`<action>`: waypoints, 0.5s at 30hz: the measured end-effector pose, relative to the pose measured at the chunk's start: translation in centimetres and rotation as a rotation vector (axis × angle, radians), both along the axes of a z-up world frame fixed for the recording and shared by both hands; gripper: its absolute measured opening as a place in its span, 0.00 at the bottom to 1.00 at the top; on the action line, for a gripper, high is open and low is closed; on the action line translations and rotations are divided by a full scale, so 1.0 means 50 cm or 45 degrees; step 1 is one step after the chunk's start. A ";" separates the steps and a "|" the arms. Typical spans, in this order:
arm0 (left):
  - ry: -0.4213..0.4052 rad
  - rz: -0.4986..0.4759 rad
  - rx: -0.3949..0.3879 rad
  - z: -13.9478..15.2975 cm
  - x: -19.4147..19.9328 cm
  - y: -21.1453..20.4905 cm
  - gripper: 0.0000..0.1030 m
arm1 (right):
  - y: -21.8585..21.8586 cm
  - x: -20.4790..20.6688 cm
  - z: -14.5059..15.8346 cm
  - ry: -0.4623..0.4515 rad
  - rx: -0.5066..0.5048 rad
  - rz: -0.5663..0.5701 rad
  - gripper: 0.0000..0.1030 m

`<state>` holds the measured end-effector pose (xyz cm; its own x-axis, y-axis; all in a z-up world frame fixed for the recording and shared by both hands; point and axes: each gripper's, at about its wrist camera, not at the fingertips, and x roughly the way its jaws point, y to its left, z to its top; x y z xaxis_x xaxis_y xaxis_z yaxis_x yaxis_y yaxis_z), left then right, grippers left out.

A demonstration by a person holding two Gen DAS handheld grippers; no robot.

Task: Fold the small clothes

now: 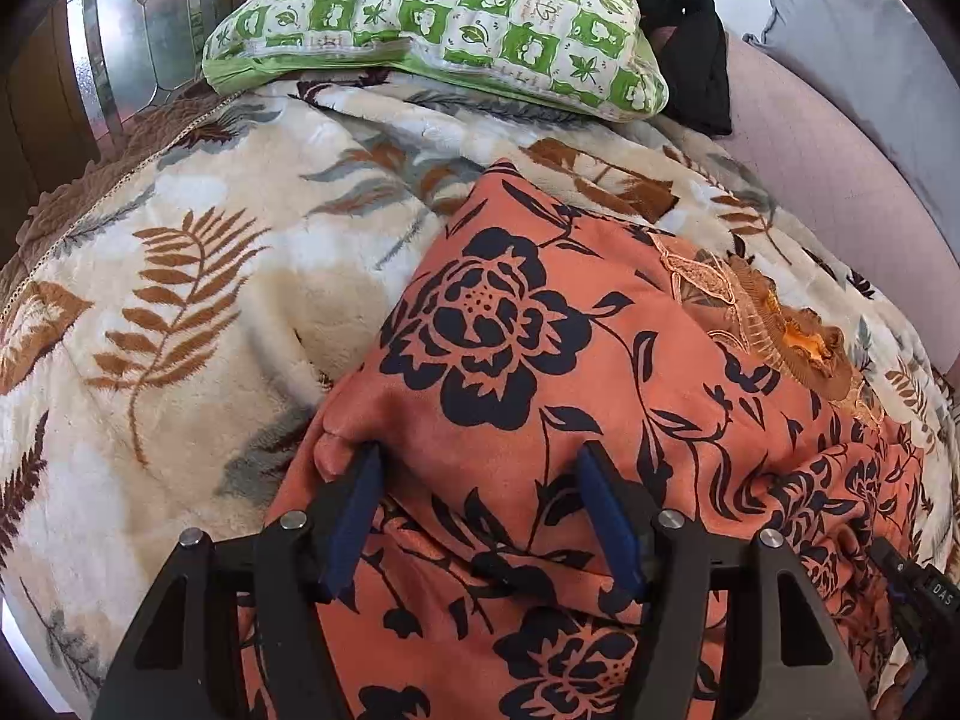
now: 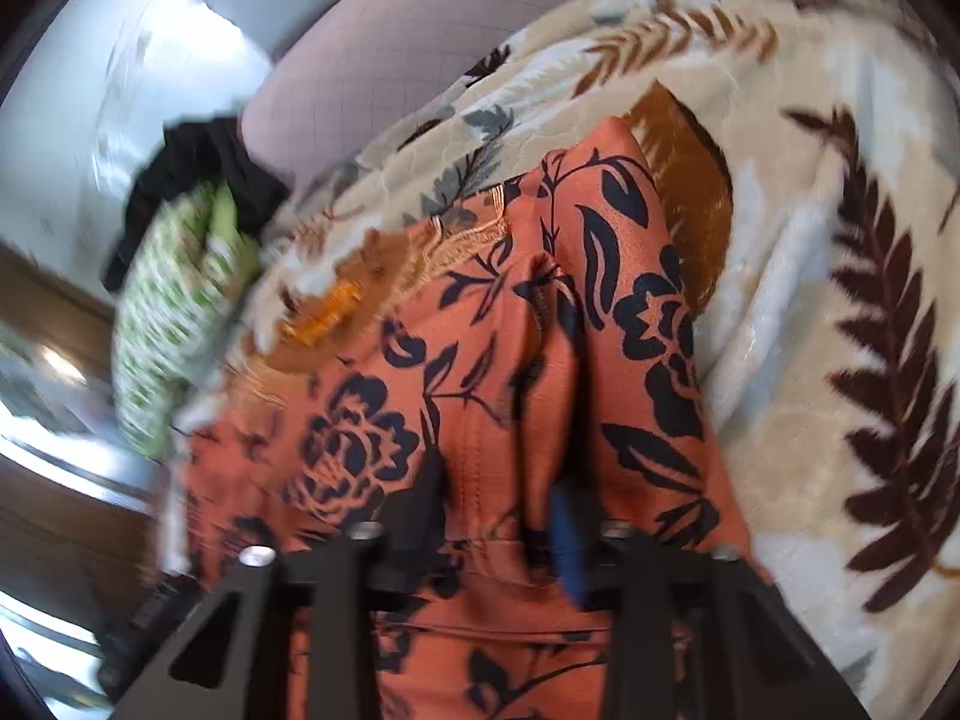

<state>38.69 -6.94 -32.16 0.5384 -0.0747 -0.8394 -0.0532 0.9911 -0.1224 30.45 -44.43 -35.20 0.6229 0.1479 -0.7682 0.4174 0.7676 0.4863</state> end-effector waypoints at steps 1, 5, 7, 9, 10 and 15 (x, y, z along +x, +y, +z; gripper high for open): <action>0.003 0.003 -0.010 0.001 0.001 0.002 0.65 | -0.002 -0.003 0.003 -0.010 0.003 -0.008 0.10; 0.011 0.014 -0.046 0.005 0.000 0.011 0.65 | -0.021 -0.043 0.067 -0.127 -0.130 -0.098 0.09; 0.011 0.012 -0.037 0.006 -0.002 0.009 0.65 | -0.028 -0.057 0.087 -0.141 -0.146 -0.119 0.08; 0.011 0.005 -0.010 0.006 -0.004 0.005 0.65 | -0.034 -0.066 0.087 -0.101 -0.159 -0.136 0.08; 0.014 -0.002 0.006 0.006 -0.005 0.003 0.65 | -0.039 -0.066 0.080 -0.055 -0.175 -0.153 0.08; 0.030 -0.020 0.035 0.010 -0.014 -0.002 0.65 | -0.085 -0.078 0.048 0.076 -0.043 -0.225 0.08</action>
